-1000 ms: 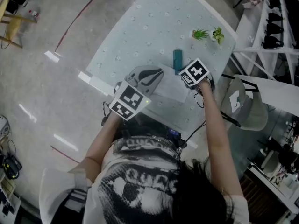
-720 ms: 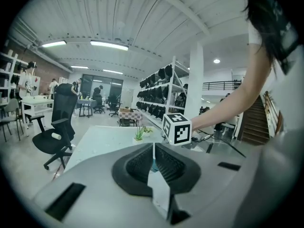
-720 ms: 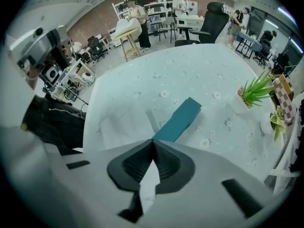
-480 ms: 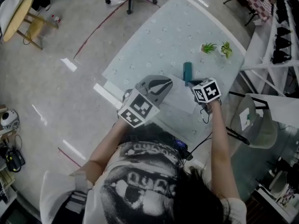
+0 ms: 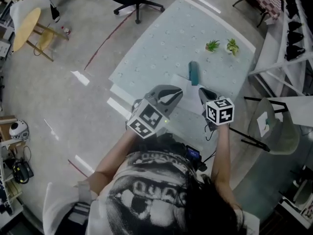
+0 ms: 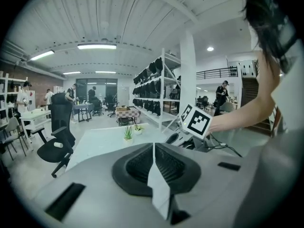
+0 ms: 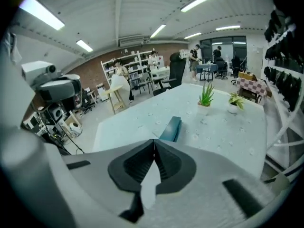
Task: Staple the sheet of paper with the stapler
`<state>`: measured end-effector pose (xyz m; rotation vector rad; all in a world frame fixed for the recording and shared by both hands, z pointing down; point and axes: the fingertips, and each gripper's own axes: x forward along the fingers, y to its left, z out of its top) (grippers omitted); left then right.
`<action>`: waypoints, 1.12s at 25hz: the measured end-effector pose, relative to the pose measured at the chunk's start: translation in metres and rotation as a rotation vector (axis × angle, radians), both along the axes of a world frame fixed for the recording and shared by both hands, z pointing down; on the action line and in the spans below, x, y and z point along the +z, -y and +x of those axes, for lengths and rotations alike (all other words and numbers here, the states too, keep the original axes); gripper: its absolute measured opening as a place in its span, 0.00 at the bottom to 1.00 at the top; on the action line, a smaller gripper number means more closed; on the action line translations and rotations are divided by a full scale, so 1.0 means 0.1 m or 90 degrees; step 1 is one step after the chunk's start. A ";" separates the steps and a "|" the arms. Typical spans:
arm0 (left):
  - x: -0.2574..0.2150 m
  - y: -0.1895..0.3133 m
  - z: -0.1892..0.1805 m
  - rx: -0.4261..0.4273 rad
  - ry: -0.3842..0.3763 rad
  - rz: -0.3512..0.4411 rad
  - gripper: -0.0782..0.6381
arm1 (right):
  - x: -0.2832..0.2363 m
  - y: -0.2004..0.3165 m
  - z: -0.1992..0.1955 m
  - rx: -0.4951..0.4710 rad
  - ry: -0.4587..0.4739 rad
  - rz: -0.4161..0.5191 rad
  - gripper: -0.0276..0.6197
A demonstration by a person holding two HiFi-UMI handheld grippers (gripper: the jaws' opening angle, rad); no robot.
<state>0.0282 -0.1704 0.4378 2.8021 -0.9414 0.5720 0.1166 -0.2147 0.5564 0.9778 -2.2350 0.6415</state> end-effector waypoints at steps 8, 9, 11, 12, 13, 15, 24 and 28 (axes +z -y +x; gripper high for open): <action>-0.03 -0.52 0.28 -0.042 0.008 0.008 0.12 | -0.40 -0.70 0.18 0.049 0.098 0.072 0.03; -0.03 -0.60 0.31 -0.050 0.008 0.008 0.12 | -0.43 -0.79 0.21 0.047 0.105 0.079 0.03; -0.04 -0.74 0.36 -0.067 0.006 0.008 0.12 | -0.49 -0.98 0.25 0.037 0.114 0.093 0.03; -0.04 -0.82 0.39 -0.074 0.006 0.009 0.12 | -0.52 -1.06 0.28 0.031 0.117 0.100 0.03; -0.03 -0.89 0.41 -0.081 0.009 0.010 0.12 | -0.55 -1.14 0.30 0.024 0.119 0.106 0.02; -0.03 -1.02 0.45 -0.092 0.014 0.013 0.12 | -0.61 -1.27 0.34 0.012 0.121 0.121 0.03; -0.09 -1.40 0.45 -0.120 0.036 0.017 0.12 | -0.88 -1.66 0.32 0.004 0.161 0.180 0.02; -0.13 -1.45 0.39 -0.122 0.037 0.020 0.12 | -0.86 -1.75 0.25 0.005 0.163 0.181 0.02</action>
